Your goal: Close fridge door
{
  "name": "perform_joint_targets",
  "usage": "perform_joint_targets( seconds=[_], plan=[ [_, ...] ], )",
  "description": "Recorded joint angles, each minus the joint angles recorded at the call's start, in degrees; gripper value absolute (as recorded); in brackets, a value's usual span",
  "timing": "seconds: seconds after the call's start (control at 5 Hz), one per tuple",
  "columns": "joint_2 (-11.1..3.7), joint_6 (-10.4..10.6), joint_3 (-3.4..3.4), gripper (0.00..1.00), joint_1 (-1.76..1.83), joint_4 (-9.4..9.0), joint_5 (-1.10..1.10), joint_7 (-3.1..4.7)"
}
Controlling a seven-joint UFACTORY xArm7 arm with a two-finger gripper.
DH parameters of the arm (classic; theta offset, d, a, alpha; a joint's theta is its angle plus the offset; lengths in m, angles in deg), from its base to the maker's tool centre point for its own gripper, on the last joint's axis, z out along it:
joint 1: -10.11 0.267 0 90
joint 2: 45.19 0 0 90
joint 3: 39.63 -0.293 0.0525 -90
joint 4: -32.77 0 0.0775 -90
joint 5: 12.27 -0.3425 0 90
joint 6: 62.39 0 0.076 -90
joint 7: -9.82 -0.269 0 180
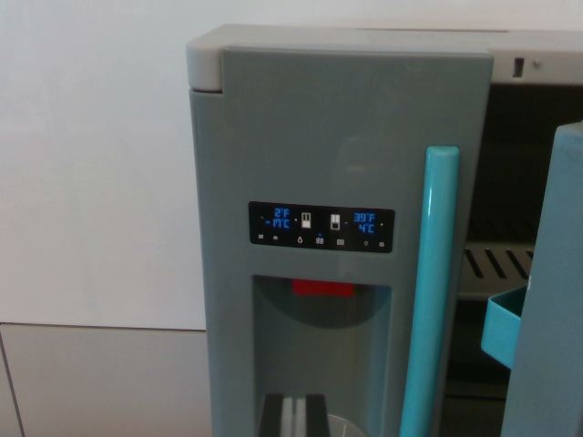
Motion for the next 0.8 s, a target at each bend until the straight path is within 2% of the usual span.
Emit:
perform_joint_targets(
  seconds=[0.6,0.8],
  plan=[
    [0.00,0.0,0.00,1.00,0.00,0.00,0.00,0.00],
    [-0.02,0.0,0.51,1.00,-0.01,0.00,0.00,0.00]
  ],
)
